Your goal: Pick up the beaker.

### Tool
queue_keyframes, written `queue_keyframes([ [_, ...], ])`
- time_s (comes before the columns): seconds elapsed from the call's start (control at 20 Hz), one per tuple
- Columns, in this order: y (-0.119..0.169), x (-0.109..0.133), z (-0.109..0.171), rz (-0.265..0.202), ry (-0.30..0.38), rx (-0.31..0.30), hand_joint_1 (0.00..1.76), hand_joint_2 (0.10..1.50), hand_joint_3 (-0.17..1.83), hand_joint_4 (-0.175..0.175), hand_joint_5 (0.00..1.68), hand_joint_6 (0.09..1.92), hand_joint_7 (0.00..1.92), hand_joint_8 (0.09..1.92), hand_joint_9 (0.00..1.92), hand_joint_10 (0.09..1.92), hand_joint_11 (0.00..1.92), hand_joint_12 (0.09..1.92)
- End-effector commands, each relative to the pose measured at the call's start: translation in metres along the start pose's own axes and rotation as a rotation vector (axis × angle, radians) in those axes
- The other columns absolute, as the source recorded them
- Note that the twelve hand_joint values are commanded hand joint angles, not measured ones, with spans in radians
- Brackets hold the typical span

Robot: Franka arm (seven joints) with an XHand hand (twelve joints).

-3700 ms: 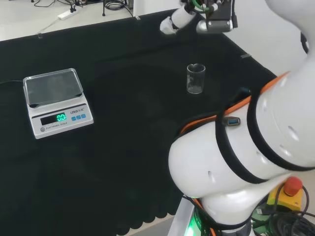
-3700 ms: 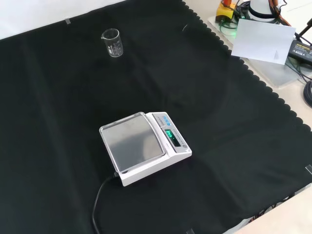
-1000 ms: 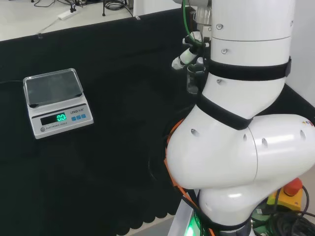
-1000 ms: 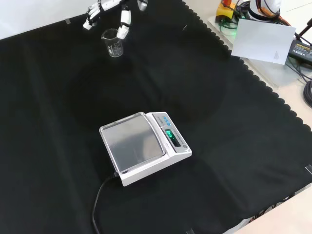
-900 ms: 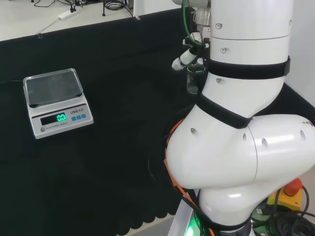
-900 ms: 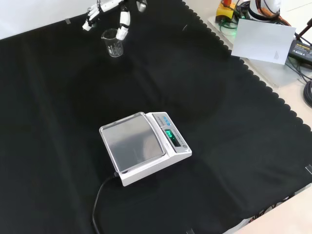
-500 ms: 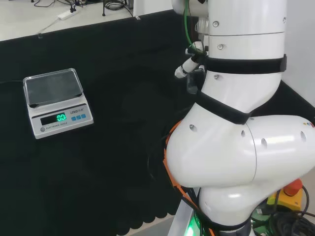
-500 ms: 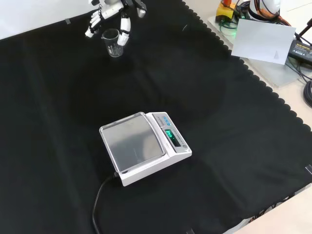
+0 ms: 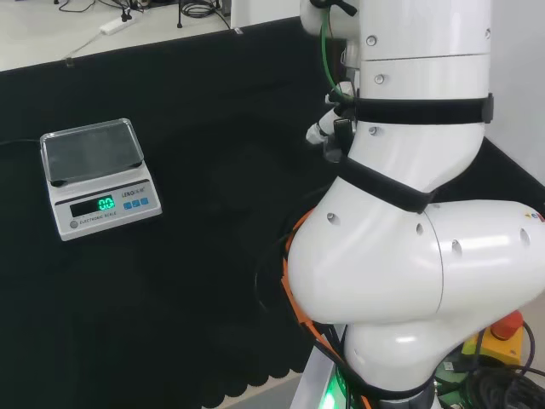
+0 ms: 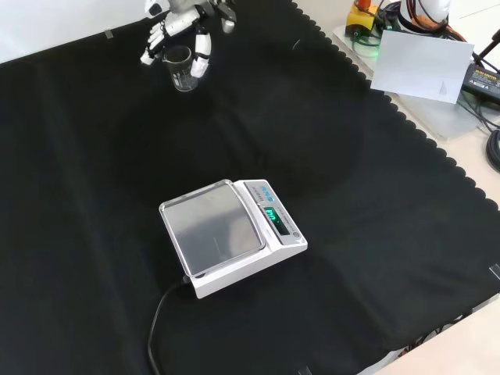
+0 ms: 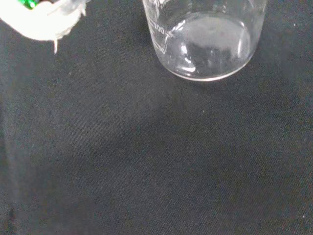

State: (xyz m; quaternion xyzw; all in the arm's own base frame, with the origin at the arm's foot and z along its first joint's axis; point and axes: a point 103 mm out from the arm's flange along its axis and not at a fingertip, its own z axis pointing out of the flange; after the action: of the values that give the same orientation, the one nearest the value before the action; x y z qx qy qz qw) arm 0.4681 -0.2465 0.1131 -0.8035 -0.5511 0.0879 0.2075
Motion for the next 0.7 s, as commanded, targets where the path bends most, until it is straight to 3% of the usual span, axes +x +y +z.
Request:
queue_keyframes([
  [0.05, 0.0002, 0.0002, 0.0128, 0.002, 0.005, 0.000, 0.77, 0.56, 0.34, 0.029, 0.18, 0.09, 0.10, 0.71, 0.30, 0.92, 0.10, 1.50],
  [0.4, -0.0007, 0.0036, 0.0141, 0.019, 0.030, -0.047, 0.87, 0.52, 0.49, 0.027, 0.29, 0.09, 0.34, 0.73, 0.58, 0.82, 0.34, 1.41],
  [0.6, -0.0008, 0.0064, 0.0147, 0.013, 0.054, -0.095, 0.97, 0.51, 0.61, 0.010, 0.48, 0.10, 0.63, 0.76, 0.88, 0.72, 0.60, 1.29],
  [0.7, 0.0000, 0.0071, 0.0148, 0.013, 0.054, -0.111, 1.02, 0.52, 0.65, 0.003, 0.55, 0.37, 0.80, 0.74, 1.03, 0.64, 0.71, 1.25],
])
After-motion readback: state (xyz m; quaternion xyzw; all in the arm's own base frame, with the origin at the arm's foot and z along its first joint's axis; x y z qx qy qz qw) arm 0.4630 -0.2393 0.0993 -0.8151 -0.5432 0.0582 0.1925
